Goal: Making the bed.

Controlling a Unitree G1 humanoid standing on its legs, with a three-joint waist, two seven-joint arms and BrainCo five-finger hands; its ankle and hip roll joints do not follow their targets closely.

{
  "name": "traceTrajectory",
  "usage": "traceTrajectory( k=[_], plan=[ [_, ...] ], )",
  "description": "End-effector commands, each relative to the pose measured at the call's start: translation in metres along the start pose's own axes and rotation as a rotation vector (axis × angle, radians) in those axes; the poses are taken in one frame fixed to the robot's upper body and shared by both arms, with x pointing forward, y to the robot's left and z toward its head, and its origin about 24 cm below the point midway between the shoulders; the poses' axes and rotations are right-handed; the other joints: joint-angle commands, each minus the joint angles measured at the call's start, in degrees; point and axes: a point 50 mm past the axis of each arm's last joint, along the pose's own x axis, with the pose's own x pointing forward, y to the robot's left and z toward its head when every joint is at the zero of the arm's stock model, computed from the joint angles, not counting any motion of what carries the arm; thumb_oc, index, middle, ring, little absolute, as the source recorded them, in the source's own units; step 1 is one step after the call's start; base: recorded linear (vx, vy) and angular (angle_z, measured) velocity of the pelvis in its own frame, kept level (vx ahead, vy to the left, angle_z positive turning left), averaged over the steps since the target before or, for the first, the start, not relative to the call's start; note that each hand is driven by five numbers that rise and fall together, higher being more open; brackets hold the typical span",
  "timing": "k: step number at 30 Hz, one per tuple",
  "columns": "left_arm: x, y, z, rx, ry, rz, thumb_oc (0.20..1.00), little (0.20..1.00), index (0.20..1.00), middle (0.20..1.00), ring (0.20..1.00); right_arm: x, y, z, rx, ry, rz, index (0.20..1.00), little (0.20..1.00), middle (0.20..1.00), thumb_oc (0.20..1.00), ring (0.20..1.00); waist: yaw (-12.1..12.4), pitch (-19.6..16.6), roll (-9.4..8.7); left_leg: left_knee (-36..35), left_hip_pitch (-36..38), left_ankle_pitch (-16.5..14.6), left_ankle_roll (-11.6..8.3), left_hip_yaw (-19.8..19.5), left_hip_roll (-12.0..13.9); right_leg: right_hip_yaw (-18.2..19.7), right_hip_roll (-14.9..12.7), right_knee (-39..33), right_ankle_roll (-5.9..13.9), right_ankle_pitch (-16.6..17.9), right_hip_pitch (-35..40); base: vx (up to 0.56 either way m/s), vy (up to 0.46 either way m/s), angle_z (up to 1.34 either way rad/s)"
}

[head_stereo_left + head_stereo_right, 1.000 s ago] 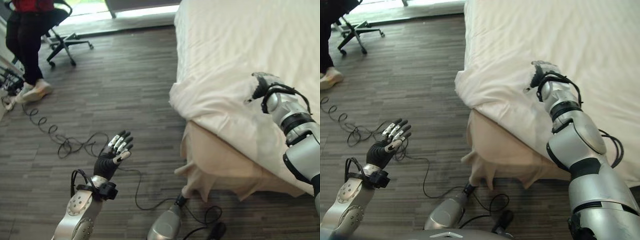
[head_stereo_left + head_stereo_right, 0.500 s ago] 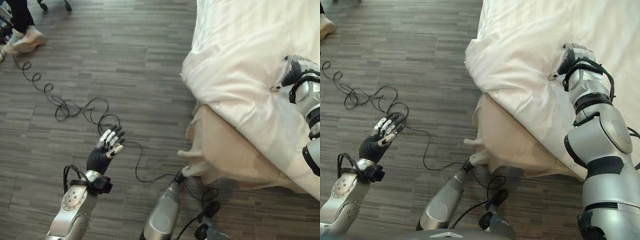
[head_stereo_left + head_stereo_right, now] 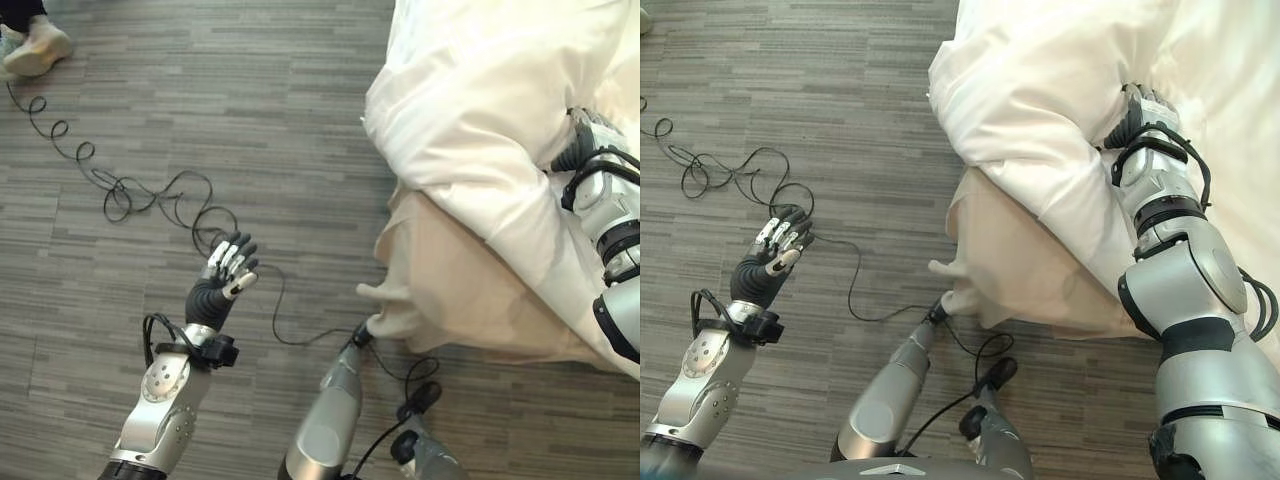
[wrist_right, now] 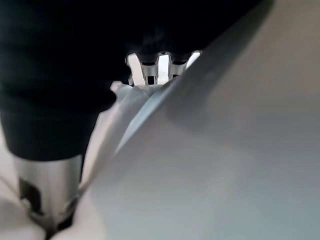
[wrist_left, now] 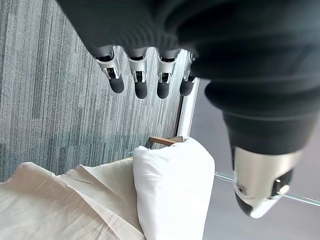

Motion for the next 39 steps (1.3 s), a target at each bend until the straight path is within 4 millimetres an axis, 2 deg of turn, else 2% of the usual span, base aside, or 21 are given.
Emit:
traceTrajectory(
  k=[1,2,3,4,5,8,9,10,15,16,17,22,27,28,29,30,33,38,39],
  plan=[
    [0.007,-0.016,0.019,-0.005,-0.143,-0.039,1.0,1.0,1.0,1.0,1.0,-0.055,0.128,0.03,-0.078,-0.103,0.436,1.0,1.0,1.0,1.0,1.0,1.1,4.6,3.43,-1.6,0.2,3.3,-0.81,5.4,-0.2,2.3,-2.3,0.7,3.12,5.4,0.8,-0.01,0.029,-0.04],
    [0.007,-0.016,0.019,-0.004,-0.142,-0.039,1.0,1.0,1.0,1.0,1.0,-0.055,0.129,0.03,-0.078,-0.103,0.436,0.592,0.592,0.592,0.592,0.592,1.1,4.6,3.42,-1.6,0.2,3.3,-0.81,5.4,-0.2,2.3,-2.3,0.7,3.12,5.4,0.8,-0.01,0.034,-0.03],
    [0.008,-0.018,0.018,-0.007,-0.14,-0.045,1.0,1.0,1.0,1.0,1.0,-0.062,0.14,0.033,-0.071,-0.108,0.466,0.278,0.278,0.278,0.278,0.278,0.9,4.5,3.69,-1.6,0.4,3.2,-0.79,5.4,-0.2,2.3,-2.4,0.7,3.12,5.3,0.9,-0.01,0.03,-0.02],
    [0.01,-0.021,0.017,-0.007,-0.14,-0.051,1.0,1.0,1.0,1.0,1.0,-0.075,0.156,0.036,-0.08,-0.121,0.517,0.2,0.2,0.2,0.2,0.2,0.6,4.2,4.1,-1.7,0.9,3.1,-0.75,5.5,-0.3,2.3,-2.5,0.7,3.09,5.2,1.2,-0.01,0.031,-0.03],
    [0.009,-0.021,0.017,-0.007,-0.14,-0.051,1.0,1.0,1.0,1.0,1.0,-0.075,0.156,0.036,-0.08,-0.121,0.517,0.2,0.2,0.2,0.2,0.2,0.6,4.2,4.1,-1.8,0.9,3.1,-0.75,5.5,-0.3,2.3,-2.5,0.7,3.09,5.2,1.2,-0.01,0.032,-0.04],
    [0.01,-0.024,0.015,-0.009,-0.136,-0.061,1.0,1.0,1.0,1.0,1.0,-0.093,0.177,0.041,-0.066,-0.146,0.583,0.2,0.2,0.2,0.2,0.2,0.1,3.7,4.73,-1.9,1.8,3.0,-0.72,5.7,-0.2,2.8,-2.7,0.7,3.1,5.2,1.6,-0.02,0.03,-0.08],
    [0.01,-0.024,0.015,-0.009,-0.136,-0.061,1.0,1.0,1.0,1.0,1.0,-0.093,0.177,0.041,-0.066,-0.146,0.583,0.2,0.2,0.2,0.2,0.2,0.1,3.7,4.73,-1.9,1.8,3.0,-0.72,5.7,-0.2,2.8,-2.7,0.7,3.1,5.2,1.6,-0.02,0.051,-0.13],
    [0.011,-0.025,0.013,-0.01,-0.129,-0.064,1.0,1.0,1.0,1.0,1.0,-0.111,0.195,0.046,-0.066,-0.185,0.644,0.2,0.2,0.2,0.2,0.2,-0.4,3.1,5.19,-1.9,2.6,2.9,-0.67,6.0,-0.2,3.1,-2.8,0.7,3.08,5.2,2.1,-0.02,0.045,-0.1],
    [0.01,-0.026,0.004,-0.016,-0.103,-0.054,1.0,1.0,1.0,1.0,1.0,-0.166,0.236,0.066,0.045,-0.284,0.804,0.2,0.2,0.2,0.2,0.2,-2.2,1.3,6.08,-1.7,4.7,2.1,-0.35,6.7,-0.3,4.0,-3.2,0.7,2.99,5.2,3.7,-0.01,0.057,-0.05],
    [0.011,-0.026,0.003,-0.018,-0.101,-0.051,1.0,1.0,1.0,1.0,1.0,-0.188,0.248,0.072,0.107,-0.302,0.869,0.2,0.2,0.2,0.2,0.2,-3.1,0.3,6.45,-1.7,5.9,1.9,-0.15,7.0,-0.4,4.2,-3.4,0.7,2.95,5.1,4.6,0.0,0.049,-0.14],
    [0.01,-0.026,0.003,-0.018,-0.101,-0.051,1.0,1.0,1.0,1.0,1.0,-0.188,0.248,0.071,0.106,-0.302,0.869,0.2,0.2,0.2,0.2,0.2,-3.1,0.3,6.47,-1.7,5.9,1.9,-0.15,7.0,-0.4,4.2,-3.4,0.7,2.95,5.0,4.6,0.01,0.069,-0.04],
    [0.01,-0.026,0.0,-0.011,-0.092,-0.043,1.0,1.0,1.0,1.0,1.0,-0.237,0.266,0.087,0.147,-0.428,1.024,0.2,0.2,0.2,0.2,0.2,-5.6,-2.1,6.95,-1.7,9.3,1.0,0.55,7.6,-0.6,4.7,-3.9,1.0,2.96,4.7,7.3,0.0,0.054,-0.07],
    [0.007,-0.018,0.0,0.005,-0.083,-0.023,1.0,1.0,1.0,1.0,1.0,-0.269,0.257,0.116,0.228,-0.655,1.131,0.2,0.2,0.2,0.2,0.2,-7.8,-4.4,6.2,-2.2,14.1,0.1,1.21,8.0,-0.6,4.8,-4.1,2.5,2.86,3.2,10.7,0.02,0.023,-0.07],
    [0.006,-0.016,-0.001,0.012,-0.075,-0.018,1.0,1.0,1.0,1.0,1.0,-0.275,0.251,0.127,0.261,-0.726,1.154,0.2,0.2,0.2,0.2,0.2,-8.3,-4.9,5.87,-2.4,15.1,-0.3,1.34,8.2,-0.6,4.8,-4.1,2.7,2.93,3.0,11.3,0.03,0.028,-0.01],
    [0.001,-0.01,-0.003,0.02,-0.057,-0.004,1.0,1.0,1.0,1.0,1.0,-0.283,0.233,0.146,0.317,-0.873,1.18,0.2,0.2,0.2,0.2,0.2,-9.0,-6.2,4.91,-2.6,16.5,-0.7,1.28,9.3,-0.3,4.3,-4.2,2.8,3.12,3.0,12.2,0.05,0.007,0.01],
    [-0.002,-0.008,-0.004,0.025,-0.051,0.002,1.0,1.0,1.0,1.0,1.0,-0.287,0.227,0.149,0.334,-0.908,1.207,0.2,0.2,0.2,0.2,0.2,-9.2,-6.7,4.45,-2.6,17.5,-1.1,1.36,9.9,-0.3,4.2,-4.1,2.9,3.11,2.7,12.9,0.1,-0.018,0.0],
    [-0.012,0.002,-0.004,0.013,-0.04,0.063,1.0,1.0,1.0,1.0,1.0,-0.291,0.214,0.167,0.464,-0.946,1.243,0.2,0.2,0.2,0.2,0.2,-9.6,-9.8,2.43,-3.3,21.3,-1.9,1.51,12.2,0.9,4.8,-3.6,2.6,3.19,2.6,15.5,0.09,-0.03,-0.25],
    [-0.014,0.005,-0.006,0.023,-0.026,0.075,1.0,1.0,1.0,1.0,1.0,-0.304,0.212,0.175,0.54,-0.955,1.344,0.2,0.2,0.2,0.2,0.2,-10.1,-10.8,2.07,-4.1,23.0,-1.9,1.9,13.0,1.4,6.6,-3.2,2.8,3.09,2.6,15.8,0.03,-0.002,-0.18],
    [-0.012,0.006,-0.007,0.045,-0.015,0.069,1.0,1.0,1.0,1.0,1.0,-0.322,0.213,0.183,0.577,-0.962,1.482,0.2,0.2,0.2,0.2,0.2,-10.2,-11.1,1.59,-4.6,23.7,-2.0,2.03,13.2,1.8,7.1,-3.0,2.8,2.98,2.6,16.1,0.02,-0.015,-0.11]
  ],
)
